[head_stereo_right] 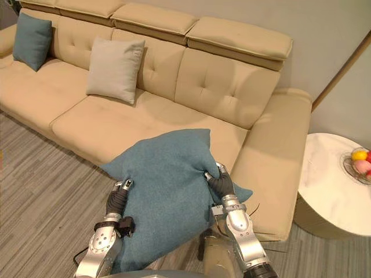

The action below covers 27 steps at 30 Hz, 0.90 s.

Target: Pick up cushions and gather them together orderly.

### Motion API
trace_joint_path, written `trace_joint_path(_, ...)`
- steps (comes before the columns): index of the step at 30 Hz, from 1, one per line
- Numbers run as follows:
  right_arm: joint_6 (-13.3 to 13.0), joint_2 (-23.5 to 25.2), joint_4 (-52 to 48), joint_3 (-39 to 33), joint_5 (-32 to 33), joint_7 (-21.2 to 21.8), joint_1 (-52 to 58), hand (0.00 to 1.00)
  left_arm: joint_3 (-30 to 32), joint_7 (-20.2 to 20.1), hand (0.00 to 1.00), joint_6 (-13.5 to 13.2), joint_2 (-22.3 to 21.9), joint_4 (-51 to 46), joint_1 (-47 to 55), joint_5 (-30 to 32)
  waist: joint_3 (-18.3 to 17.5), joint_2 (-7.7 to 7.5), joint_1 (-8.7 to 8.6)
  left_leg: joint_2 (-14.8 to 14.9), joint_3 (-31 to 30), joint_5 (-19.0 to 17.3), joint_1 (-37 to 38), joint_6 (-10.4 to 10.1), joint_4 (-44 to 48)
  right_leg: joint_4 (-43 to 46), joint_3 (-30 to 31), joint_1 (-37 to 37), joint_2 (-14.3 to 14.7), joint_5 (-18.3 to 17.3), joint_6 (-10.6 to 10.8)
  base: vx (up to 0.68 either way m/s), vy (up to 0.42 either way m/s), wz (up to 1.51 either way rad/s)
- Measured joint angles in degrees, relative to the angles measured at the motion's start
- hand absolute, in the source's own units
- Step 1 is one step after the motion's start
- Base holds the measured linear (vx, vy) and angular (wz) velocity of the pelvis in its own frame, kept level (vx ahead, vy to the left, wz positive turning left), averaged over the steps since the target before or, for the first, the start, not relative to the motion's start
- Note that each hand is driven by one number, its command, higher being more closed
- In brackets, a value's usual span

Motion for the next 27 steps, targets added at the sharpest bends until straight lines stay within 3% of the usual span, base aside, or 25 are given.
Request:
trace_joint_path(1, 0.00, 0.02, 0.00, -0.19, 0.07, -0.03, 0.03, 1.00, 0.16, -0.31, 1.00, 0.00, -0.21, 0.44, -0.57, 0.00, 0.00, 0.05, 0.08, 0.93, 1.04, 1.04, -1.79, -1.47, 4.02, -1.14, -0.10, 0.86, 0.75, -0.08, -0.32, 0.37, -0.230, -0.09)
trace_joint_path(2, 0.00, -0.01, 0.00, -0.30, 0.10, -0.07, 0.04, 1.00, 0.28, -0.71, 1.00, 0.00, -0.38, 1.25, -1.03, -0.04, 0.17, 0.09, 0.23, 3.78, 3.57, 4.58, -4.79, -1.76, 12.89, -3.73, 0.42, 3.96, 2.71, -0.12, -1.01, 0.40, -0.208, -0.44)
trace_joint_path(3, -0.01, -0.01, -0.01, -0.30, 0.11, -0.07, 0.11, 1.00, 0.27, -0.79, 1.00, -0.02, -0.51, 2.42, -1.09, -0.05, 0.42, -0.09, 0.49, 6.50, 5.94, 5.42, -6.37, -1.26, 20.24, -6.80, 1.87, 7.83, 4.41, -0.06, -1.57, 0.40, -0.187, -0.63)
trace_joint_path(4, -0.05, -0.02, -0.02, -0.31, 0.11, -0.08, 0.10, 1.00, 0.27, -0.79, 1.00, -0.01, -0.74, 2.77, -1.10, -0.05, 0.42, -0.23, 1.01, 7.34, 6.91, 4.86, -6.73, -0.57, 22.41, -7.87, 2.87, 9.37, 4.87, -0.08, -1.69, 0.43, -0.145, -0.87)
trace_joint_path(6, -0.19, -0.01, -0.30, -0.82, 0.11, -0.12, -0.04, 1.00, 0.35, -0.81, 1.00, -0.28, -1.72, 2.80, -1.34, -0.04, 0.42, -0.73, 1.44, 7.72, 10.44, 2.36, -9.32, 3.42, 23.35, -10.69, 7.08, 12.70, 5.33, -0.71, -2.60, 0.34, -0.068, -0.95)
trace_joint_path(7, -0.19, -0.02, -0.47, -0.98, 0.07, -0.12, -0.27, 1.00, 0.50, -0.84, 1.00, -0.31, -1.97, 2.76, -1.42, 0.00, 0.43, -0.75, 1.54, 7.57, 10.61, 1.53, -11.48, 4.72, 20.72, -11.50, 9.47, 13.66, 5.32, -0.70, -2.62, 0.24, -0.006, -0.89)
trace_joint_path(8, -0.17, 0.00, -0.47, -0.97, 0.04, -0.12, -0.32, 1.00, 0.59, -0.84, 1.00, -0.26, -2.01, 2.77, -1.38, 0.02, 0.47, -0.79, 1.68, 7.49, 10.32, 1.54, -12.31, 4.71, 18.96, -11.84, 10.74, 14.14, 5.30, -0.71, -2.61, 0.34, 0.039, -1.19)
trace_joint_path(10, -0.08, 0.02, -0.46, -0.96, 0.01, -0.12, -0.24, 1.00, 0.65, -0.84, 1.00, -0.11, -2.19, 2.78, -1.05, 0.05, 0.75, -0.94, 2.03, 6.83, 6.76, 2.03, -14.06, 3.84, 10.79, -12.22, 14.63, 16.10, 5.07, -0.48, -2.16, 0.30, 0.093, -1.12)
trace_joint_path(12, -0.06, 0.03, -0.46, -0.97, -0.01, -0.14, -0.10, 1.00, 0.76, -0.83, 1.00, -0.09, -2.57, 2.77, -0.94, 0.16, 1.08, -1.14, 2.15, 6.51, 3.14, 3.68, -13.52, 1.25, 3.38, -12.21, 16.91, 18.05, 5.09, -0.52, -2.11, 0.22, 0.147, -1.00)
trace_joint_path(13, -0.10, 0.01, -0.47, -0.97, -0.01, -0.13, -0.07, 1.00, 0.77, -0.83, 1.00, -0.10, -2.54, 2.68, -0.97, 0.50, 1.01, -0.95, 2.18, 6.19, 1.15, 5.76, -12.83, -0.46, -1.50, -12.03, 17.72, 19.03, 4.99, -1.15, -1.07, 0.20, 0.217, -1.15)
trace_joint_path(15, -0.13, -0.23, -0.54, -1.00, -0.01, -0.14, -0.06, 1.00, 0.69, -0.83, 1.00, -0.14, -2.86, 2.20, -0.67, 0.56, 0.59, 0.90, 2.07, 6.50, -0.40, 17.69, -11.88, -0.43, -6.60, -11.21, 20.17, 19.45, 6.10, -3.03, 1.78, 0.18, 0.275, -1.01)
trace_joint_path(16, -0.10, -0.07, -0.49, -1.15, -0.01, -0.23, 0.28, 1.00, 0.67, -0.83, 1.00, -0.04, -3.08, 2.14, -0.71, 0.61, 0.55, 2.22, 0.89, 6.96, -0.19, 18.05, -10.75, -2.02, -7.79, -11.20, 20.92, 19.94, 6.57, -3.93, 3.11, 0.16, 0.344, -0.48)
trace_joint_path(18, -0.05, 0.93, -0.49, -1.42, -0.03, -0.25, 1.43, 1.00, 0.67, -0.83, 1.00, -0.05, -2.41, 2.07, -1.13, 1.21, 0.68, 0.54, 0.72, 4.57, 1.57, 16.74, -7.14, -1.00, -13.58, -10.72, 22.29, 19.51, 4.35, -4.85, 4.83, 0.13, 0.315, -0.29)
trace_joint_path(20, -0.05, 1.39, -0.50, -1.40, -0.10, -0.24, 1.49, 1.00, 0.64, -0.80, 1.00, 0.00, -2.10, 2.06, -0.66, 1.48, 0.54, -0.11, 1.44, 2.11, 4.11, 17.29, -5.41, 0.04, -16.84, -11.33, 24.15, 19.03, 2.01, -4.74, 6.27, 0.05, 0.209, -0.32)
trace_joint_path(24, -0.04, 1.72, -0.50, -1.10, -1.36, -0.60, 0.24, 1.00, 0.65, -0.36, 1.00, -0.03, -1.37, 1.89, -1.20, 1.64, 0.50, 0.24, 1.48, -0.72, 6.32, 18.64, -4.81, 1.81, -21.19, -14.27, 25.71, 17.78, -0.63, -3.43, 8.09, 0.03, 0.134, -0.22)
trace_joint_path(27, -0.04, 2.03, 0.08, -0.64, -3.98, -4.09, -6.36, 1.00, 0.74, 2.90, 1.00, -0.04, -0.64, 1.90, -6.65, 1.88, 1.19, 0.35, 1.46, -1.59, 9.04, 20.26, -8.73, 2.98, -23.06, -16.38, 27.63, 12.80, -1.77, -0.37, 8.81, 0.00, 0.059, -0.37)
